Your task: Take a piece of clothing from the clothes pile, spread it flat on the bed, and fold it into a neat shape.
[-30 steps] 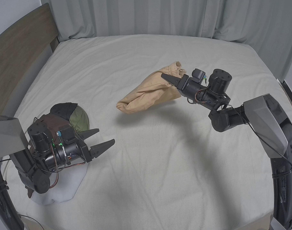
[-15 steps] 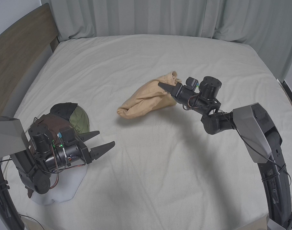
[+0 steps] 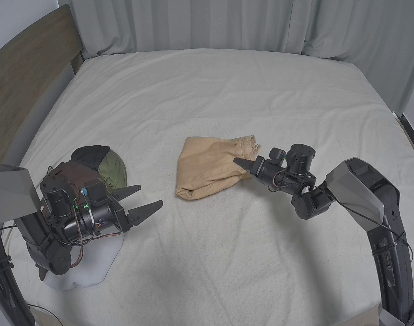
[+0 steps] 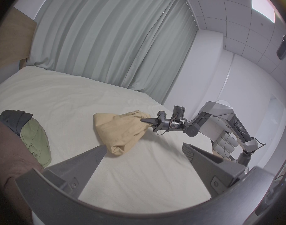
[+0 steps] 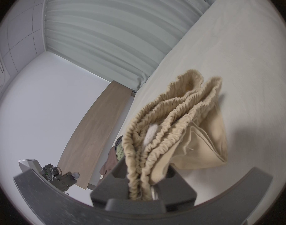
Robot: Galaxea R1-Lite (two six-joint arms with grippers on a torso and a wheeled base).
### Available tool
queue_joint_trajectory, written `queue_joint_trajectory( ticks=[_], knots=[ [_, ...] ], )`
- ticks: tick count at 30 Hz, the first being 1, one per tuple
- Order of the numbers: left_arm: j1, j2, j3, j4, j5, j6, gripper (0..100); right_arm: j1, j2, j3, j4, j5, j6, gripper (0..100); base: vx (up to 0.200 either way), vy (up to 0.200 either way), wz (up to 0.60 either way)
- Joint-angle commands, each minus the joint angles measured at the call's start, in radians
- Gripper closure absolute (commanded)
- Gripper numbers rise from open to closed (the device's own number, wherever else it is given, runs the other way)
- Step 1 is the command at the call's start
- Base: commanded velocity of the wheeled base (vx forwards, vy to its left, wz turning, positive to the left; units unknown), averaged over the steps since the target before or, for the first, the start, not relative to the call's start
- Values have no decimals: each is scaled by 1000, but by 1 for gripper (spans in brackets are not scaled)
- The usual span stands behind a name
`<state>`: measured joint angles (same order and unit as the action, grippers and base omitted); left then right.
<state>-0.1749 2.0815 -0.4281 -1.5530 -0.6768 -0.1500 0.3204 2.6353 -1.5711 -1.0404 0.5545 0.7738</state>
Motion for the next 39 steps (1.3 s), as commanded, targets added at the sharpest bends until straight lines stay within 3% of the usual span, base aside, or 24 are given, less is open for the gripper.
queue_joint_trajectory(
  ticks=[1, 17, 18, 25, 31, 39],
  knots=[
    [-2, -3, 0, -1, 0, 0, 0, -7, -26, 183, -112, 1, -4, 100, 0, 0, 0],
    [-5, -4, 2, -1, 0, 1, 0, -7, 9, 232, -170, 1, -15, 100, 0, 0, 0],
    [-5, -4, 2, -1, 0, 3, 0, -7, 11, 230, -171, -1, -16, 0, 0, 0, 0],
    [-5, -6, 0, -1, 0, 3, 0, -29, -3, 290, -176, -1, -44, 0, 0, 0, 0],
    [2, -14, -6, -1, 0, 1, 0, -100, -51, 431, -227, 1, -136, 0, 0, 0, 0],
    [-2, -29, -4, -1, 0, 1, 0, -139, -196, 520, -294, 1, -136, 0, 0, 0, 0]
  ],
)
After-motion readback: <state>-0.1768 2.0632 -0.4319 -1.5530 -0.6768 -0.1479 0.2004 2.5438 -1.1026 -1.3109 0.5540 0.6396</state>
